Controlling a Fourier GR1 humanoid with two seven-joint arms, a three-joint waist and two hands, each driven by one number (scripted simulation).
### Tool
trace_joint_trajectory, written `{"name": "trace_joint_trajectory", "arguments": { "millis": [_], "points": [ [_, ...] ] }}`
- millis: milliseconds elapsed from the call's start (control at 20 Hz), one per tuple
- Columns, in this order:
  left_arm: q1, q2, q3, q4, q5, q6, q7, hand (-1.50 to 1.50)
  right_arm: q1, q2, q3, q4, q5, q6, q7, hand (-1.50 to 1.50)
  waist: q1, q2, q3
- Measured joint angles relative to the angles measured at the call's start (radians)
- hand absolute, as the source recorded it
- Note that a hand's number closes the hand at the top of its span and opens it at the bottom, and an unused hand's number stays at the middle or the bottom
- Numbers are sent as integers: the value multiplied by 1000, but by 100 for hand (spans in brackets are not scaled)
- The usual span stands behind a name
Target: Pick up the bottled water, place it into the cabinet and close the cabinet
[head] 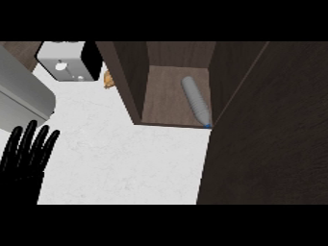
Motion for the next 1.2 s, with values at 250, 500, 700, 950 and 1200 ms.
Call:
{"name": "trace_joint_trajectory", "arguments": {
  "millis": [250, 500, 700, 950, 1200],
  "points": [
    [46, 48, 47, -15, 41, -61, 1, -150, -13, 26, 26, 7, -10, -42, 27, 150, 23, 10, 0],
    [71, 87, 75, -25, 63, -118, 2, -150, -51, 32, 33, 11, -24, -48, 56, 150, 54, 22, -1],
    [87, 114, 97, -24, 81, -164, 2, -150, -92, 32, 31, 12, -33, -44, 84, 150, 81, 31, -2],
    [97, 141, 118, -26, 94, -210, 2, -150, -144, 26, 27, 13, -45, -26, 115, 150, 116, 40, -4],
    [93, 162, 134, -24, 105, -238, 7, -150, -202, 11, 18, 13, -55, 1, 142, 150, 142, 46, -7]
  ]
}}
